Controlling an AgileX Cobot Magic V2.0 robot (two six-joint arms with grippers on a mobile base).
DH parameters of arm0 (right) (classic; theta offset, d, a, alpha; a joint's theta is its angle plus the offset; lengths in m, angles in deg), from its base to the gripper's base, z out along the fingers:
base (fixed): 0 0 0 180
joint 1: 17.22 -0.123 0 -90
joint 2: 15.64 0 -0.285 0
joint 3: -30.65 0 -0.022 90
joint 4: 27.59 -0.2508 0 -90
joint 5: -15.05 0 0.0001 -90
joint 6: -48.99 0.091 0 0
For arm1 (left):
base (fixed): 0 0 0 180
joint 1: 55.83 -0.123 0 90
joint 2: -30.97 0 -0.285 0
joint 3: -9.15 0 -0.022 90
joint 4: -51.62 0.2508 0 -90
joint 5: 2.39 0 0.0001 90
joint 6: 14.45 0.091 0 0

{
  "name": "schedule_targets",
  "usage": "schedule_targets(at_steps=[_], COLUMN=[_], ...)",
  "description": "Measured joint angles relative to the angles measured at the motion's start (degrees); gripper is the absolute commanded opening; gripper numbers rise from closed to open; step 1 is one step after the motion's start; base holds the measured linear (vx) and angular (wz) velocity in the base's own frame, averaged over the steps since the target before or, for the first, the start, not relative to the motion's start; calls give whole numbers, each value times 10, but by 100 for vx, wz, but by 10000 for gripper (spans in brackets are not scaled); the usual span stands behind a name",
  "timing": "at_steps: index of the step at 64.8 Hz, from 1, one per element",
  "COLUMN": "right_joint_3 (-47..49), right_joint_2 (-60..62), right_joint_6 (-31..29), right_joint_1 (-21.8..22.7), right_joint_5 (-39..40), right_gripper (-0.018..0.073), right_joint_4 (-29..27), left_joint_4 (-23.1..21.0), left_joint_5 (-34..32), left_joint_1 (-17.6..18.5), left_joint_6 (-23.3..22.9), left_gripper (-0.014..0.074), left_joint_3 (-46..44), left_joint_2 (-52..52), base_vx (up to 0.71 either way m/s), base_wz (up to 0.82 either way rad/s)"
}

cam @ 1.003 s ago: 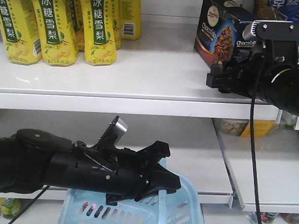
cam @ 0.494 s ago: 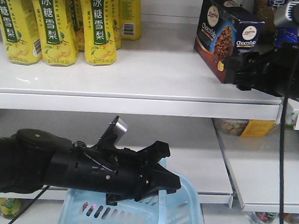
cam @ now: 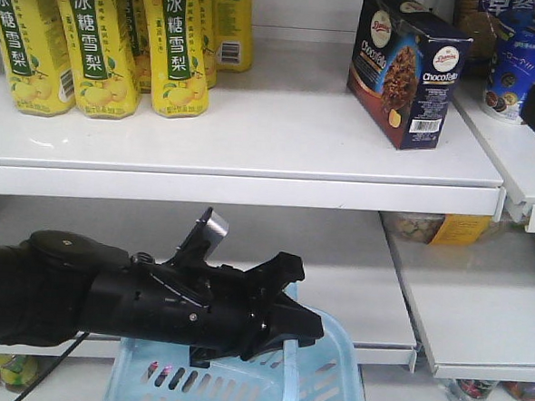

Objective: Left arm holds basket, right arm returns cookies
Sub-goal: 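Withdraw the right gripper from the shelf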

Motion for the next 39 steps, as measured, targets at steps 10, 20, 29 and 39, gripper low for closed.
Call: schedule_targets(at_steps=[10,20,29,39], right_joint_3=[-90,-170,-233,-293], right_joint_2=[106,226,318,391], right_joint_6=[-7,-7,-7,-2], right_joint_1=[0,0,0,0], right_joint_5=[10,9,-2,-35], right_gripper=[410,377,371,371], right_joint_4=[0,0,-1,-5], left_joint_4=[0,0,0,0], left_joint_5=[0,0,0,0], left_joint_1=[0,0,0,0], left_joint_6=[0,0,0,0], left_gripper=[-6,-6,-6,-6], left_joint_3=[0,0,0,0], left_joint_2=[0,0,0,0], base_vx=[0,0,0,0], base_wz=[0,0,0,0])
